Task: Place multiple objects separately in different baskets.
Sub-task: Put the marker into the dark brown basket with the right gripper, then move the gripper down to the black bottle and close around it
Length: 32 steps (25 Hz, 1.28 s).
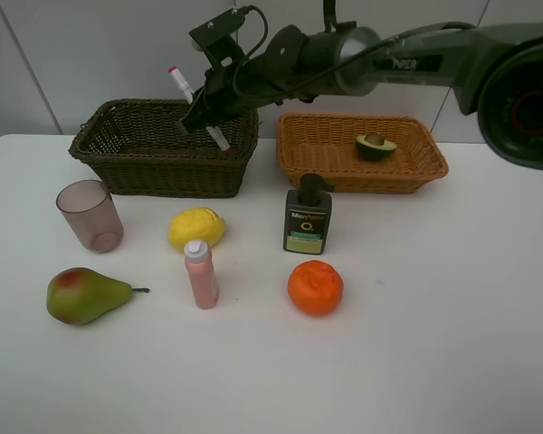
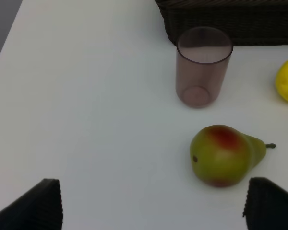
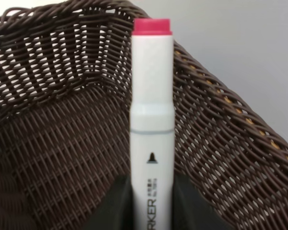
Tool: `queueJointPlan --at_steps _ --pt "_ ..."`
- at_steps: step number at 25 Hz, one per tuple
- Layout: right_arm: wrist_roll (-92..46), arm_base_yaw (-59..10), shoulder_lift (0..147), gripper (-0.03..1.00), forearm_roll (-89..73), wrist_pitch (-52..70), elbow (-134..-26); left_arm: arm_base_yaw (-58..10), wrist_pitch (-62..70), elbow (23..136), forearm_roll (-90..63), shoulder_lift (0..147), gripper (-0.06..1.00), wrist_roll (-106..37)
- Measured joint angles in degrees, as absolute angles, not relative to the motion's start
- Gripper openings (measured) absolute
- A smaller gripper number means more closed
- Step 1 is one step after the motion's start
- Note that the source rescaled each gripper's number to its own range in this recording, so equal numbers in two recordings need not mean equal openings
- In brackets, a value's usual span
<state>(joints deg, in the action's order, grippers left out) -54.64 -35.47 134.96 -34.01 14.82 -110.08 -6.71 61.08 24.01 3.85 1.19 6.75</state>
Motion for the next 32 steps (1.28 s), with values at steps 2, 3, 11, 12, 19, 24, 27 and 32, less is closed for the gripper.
queueJointPlan --at_steps 2,3,11,12,19,24,27,32 --pt "-54.64 -35.47 134.96 0.0 -34.01 14.76 -110.08 -6.71 61.08 24.01 3.85 1.19 1.0 6.75" --pt "-54.64 -35.47 134.96 0.0 -34.01 14.76 -110.08 -6.71 61.08 24.01 3.85 1.19 1.0 6.75" --pt "-54.64 -35.47 134.96 0.22 -34.01 14.92 -110.08 -6.71 61.08 24.01 3.85 1.19 1.0 6.75" --pt "-54.64 -35.47 134.96 0.33 -34.01 14.92 -110.08 -6.71 61.08 24.01 3.85 1.19 1.0 6.75" --pt "-54.64 -35.47 134.96 0.96 -32.39 14.74 -110.08 -6.71 61.08 24.01 3.85 1.19 1.0 6.75" --pt "-54.64 -35.47 134.96 0.99 -29.03 14.72 -110.08 -6.71 61.08 24.01 3.85 1.19 1.0 6.75" --pt "-54.64 -35.47 134.96 0.99 -27.83 14.72 -110.08 -6.71 61.08 24.01 3.85 1.19 1.0 6.75" --pt "-54.64 -35.47 134.4 1.0 -27.83 16.07 -110.08 -6.71 61.08 24.01 3.85 1.19 1.0 6.75"
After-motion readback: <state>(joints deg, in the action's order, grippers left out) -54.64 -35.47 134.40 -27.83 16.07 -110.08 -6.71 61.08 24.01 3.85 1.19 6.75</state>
